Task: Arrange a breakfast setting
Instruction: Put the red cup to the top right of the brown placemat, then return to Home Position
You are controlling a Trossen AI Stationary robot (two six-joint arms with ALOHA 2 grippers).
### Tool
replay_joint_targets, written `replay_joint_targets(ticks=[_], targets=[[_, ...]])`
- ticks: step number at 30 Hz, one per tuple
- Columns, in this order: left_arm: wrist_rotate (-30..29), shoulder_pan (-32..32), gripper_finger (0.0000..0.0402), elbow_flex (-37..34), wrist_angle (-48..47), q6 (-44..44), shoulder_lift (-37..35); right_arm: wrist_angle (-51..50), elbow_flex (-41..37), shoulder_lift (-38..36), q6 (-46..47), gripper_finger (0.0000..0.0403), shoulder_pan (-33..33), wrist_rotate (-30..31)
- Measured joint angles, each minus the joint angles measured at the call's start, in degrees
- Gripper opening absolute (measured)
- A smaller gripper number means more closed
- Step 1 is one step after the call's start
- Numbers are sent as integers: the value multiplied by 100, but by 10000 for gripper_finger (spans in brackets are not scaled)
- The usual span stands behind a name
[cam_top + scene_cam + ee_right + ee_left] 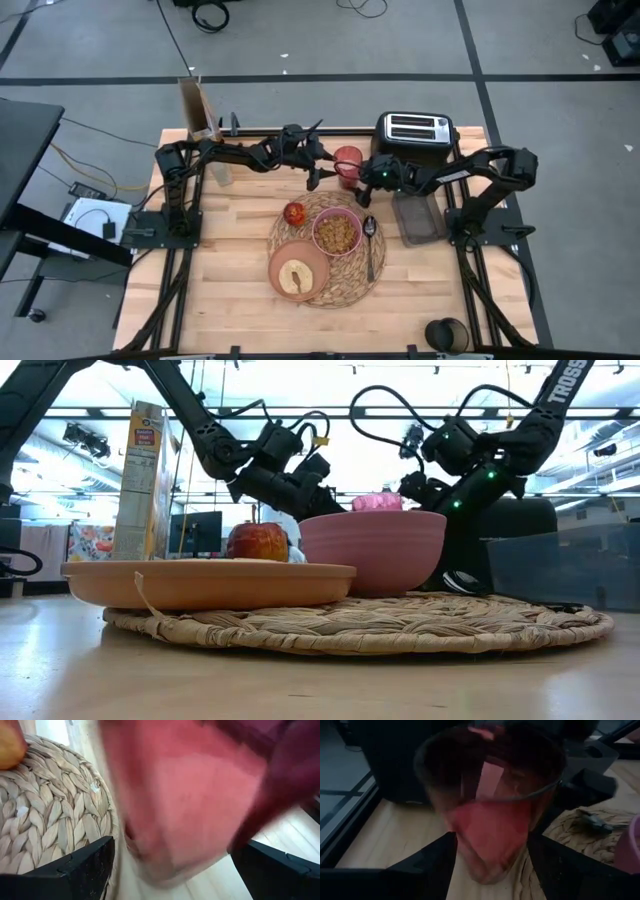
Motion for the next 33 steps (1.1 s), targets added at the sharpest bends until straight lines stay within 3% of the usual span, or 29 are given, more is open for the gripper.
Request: replay_joint_targets(ticks=[10, 20, 26, 33], targets=[[91, 22, 249, 9, -284, 158, -251, -813, 7, -554, -58, 393, -16, 37], [-131, 168, 249, 7, -2194, 263, -1251, -2428, 5, -1662, 122, 393, 25, 81], [-105, -75, 224, 2, -3452, -874, -2061, -3491, 30, -2630, 833, 393, 413, 56], [-144, -920, 154, -2, -3727, -2334, -2923, -4578, 797, -3133, 1411, 384, 1553, 258]])
